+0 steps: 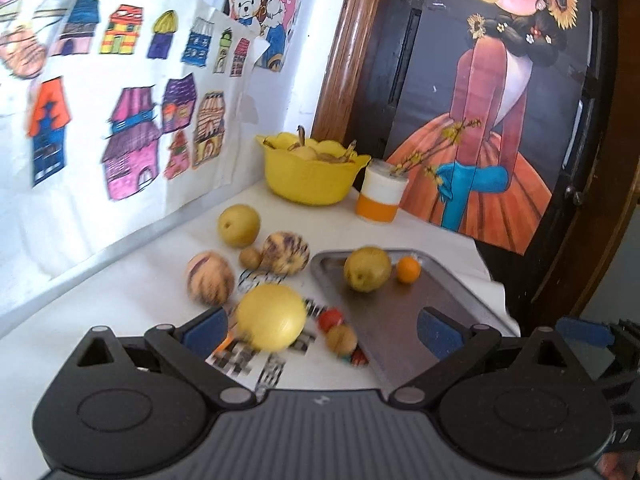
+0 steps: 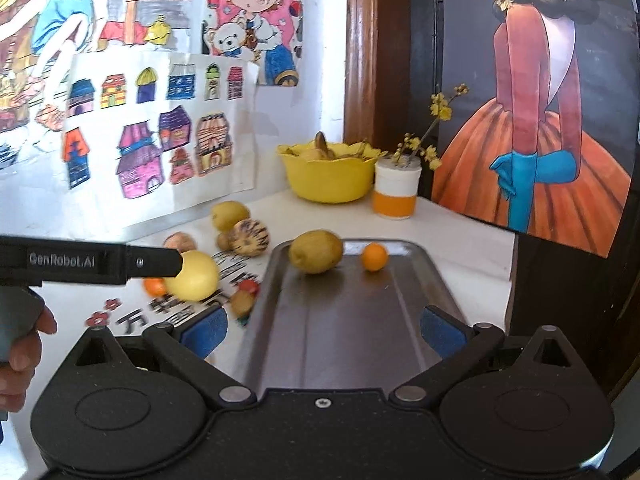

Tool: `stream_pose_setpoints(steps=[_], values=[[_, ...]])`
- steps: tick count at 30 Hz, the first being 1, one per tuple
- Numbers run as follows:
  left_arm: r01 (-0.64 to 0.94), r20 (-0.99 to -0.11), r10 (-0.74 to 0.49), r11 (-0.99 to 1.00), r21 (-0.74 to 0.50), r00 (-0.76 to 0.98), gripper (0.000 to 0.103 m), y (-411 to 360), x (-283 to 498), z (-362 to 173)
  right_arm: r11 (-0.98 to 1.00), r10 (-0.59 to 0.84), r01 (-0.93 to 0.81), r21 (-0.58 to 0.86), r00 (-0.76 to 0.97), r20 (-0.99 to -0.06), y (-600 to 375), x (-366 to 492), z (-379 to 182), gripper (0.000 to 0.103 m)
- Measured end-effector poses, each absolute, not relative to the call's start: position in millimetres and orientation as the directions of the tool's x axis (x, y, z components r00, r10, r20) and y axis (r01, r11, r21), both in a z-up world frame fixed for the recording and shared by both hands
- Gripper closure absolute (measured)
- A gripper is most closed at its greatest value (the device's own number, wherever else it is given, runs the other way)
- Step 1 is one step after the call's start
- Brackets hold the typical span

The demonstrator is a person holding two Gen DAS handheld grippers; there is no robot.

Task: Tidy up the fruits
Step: 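Lift both open tools away from the tray, then grasp a mandarin orange with the left tool while the right tool grasps the lemon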

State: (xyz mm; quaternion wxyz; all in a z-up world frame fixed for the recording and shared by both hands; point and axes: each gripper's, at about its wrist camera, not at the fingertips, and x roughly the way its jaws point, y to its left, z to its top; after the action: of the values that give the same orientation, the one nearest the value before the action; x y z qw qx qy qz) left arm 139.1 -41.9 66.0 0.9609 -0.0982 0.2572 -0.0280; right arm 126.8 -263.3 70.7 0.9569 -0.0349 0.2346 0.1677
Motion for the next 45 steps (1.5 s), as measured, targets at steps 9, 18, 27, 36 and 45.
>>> stream_pose_setpoints(steps=[9, 18, 27, 36, 45], values=[[-0.007, -0.536, -0.073, 0.989, -0.146, 0.841, 0.0, -24, 97, 48, 0.939, 0.323, -0.339, 0.064, 0.797, -0.51, -247, 93, 59, 0.001], [-0.022, -0.575, -0.06, 0.991, -0.134, 0.816, 0.0, 0, 80, 36, 0.938, 0.326, -0.336, 0.09, 0.757, -0.566, -232, 84, 44, 0.001], [-0.05, -0.605, -0.034, 0.991, -0.123, 0.795, 0.0, 22, 89, 27, 0.914, 0.321, -0.405, -0.01, 0.739, -0.592, -202, 97, 35, 0.001], [-0.074, -0.616, -0.016, 0.99, -0.12, 0.787, 0.0, 38, 122, 22, 0.86, 0.35, -0.498, -0.107, 0.73, -0.586, -172, 127, 39, 0.001], [0.017, -0.645, -0.042, 0.999, -0.045, 0.763, 0.0, 44, 165, 17, 0.815, 0.402, -0.563, -0.137, 0.72, -0.566, -155, 165, 51, 0.001]])
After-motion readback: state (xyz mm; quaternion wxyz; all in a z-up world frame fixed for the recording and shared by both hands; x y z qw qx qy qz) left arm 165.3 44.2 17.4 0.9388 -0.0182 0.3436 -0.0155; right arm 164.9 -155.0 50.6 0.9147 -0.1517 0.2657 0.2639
